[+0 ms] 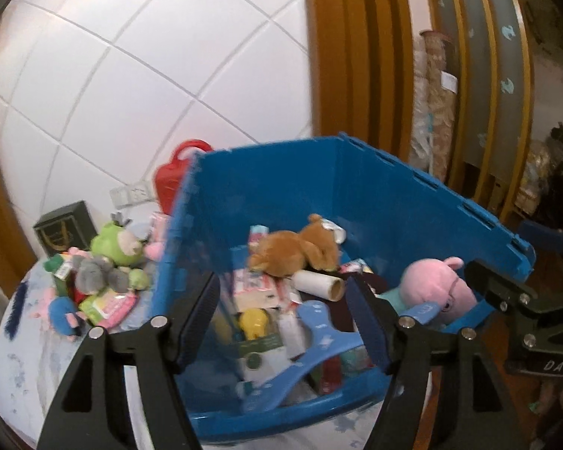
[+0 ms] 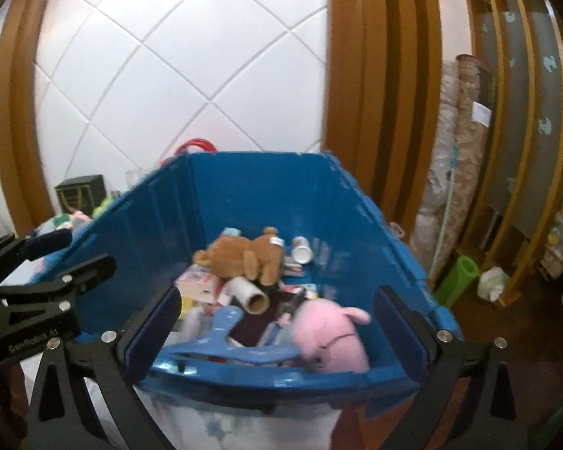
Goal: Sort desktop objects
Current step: 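Withdraw both tools from the crate back over the table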
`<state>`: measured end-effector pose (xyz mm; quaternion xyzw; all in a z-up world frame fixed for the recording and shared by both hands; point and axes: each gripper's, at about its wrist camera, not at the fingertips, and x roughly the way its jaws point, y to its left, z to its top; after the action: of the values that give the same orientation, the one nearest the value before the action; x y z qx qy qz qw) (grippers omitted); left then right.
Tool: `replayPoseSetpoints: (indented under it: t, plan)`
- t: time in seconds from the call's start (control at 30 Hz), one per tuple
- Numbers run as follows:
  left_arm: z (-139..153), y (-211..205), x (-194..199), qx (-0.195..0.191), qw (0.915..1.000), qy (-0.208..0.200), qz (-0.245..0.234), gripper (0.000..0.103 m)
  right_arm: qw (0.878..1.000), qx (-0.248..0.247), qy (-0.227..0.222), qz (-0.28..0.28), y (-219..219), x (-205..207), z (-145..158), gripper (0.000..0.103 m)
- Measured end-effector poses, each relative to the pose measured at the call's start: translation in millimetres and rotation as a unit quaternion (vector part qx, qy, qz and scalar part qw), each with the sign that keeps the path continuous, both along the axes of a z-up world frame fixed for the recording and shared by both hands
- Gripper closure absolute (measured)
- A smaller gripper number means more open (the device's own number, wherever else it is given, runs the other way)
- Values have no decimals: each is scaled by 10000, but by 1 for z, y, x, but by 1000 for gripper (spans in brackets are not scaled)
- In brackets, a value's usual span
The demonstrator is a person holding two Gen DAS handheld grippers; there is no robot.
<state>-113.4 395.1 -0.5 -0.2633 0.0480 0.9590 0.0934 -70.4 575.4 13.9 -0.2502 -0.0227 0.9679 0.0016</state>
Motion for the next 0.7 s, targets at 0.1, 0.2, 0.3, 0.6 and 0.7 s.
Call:
replayPoseSetpoints:
  t: [0.1, 0.2, 0.3, 0.6, 0.7]
  plan:
    - [5, -30, 4, 11, 9994, 125, 320, 34, 9997, -43, 70, 218, -23, 1, 2, 0]
    - [5, -71, 6, 94, 9978, 140, 643, 34, 9987, -79, 139, 483, -55, -2, 5, 0]
    - [2, -120, 6, 176, 9950, 143, 972, 34, 9973, -28, 178, 718, -92, -5, 8, 0]
    - [-24, -274, 14, 102, 9887, -4, 1494, 34, 9938, -41, 188, 1096, -233, -20, 7, 0]
    - [-37, -320, 15, 64, 9880, -123, 1538, 34, 9936, -20, 160, 1115, -273, -24, 2, 0]
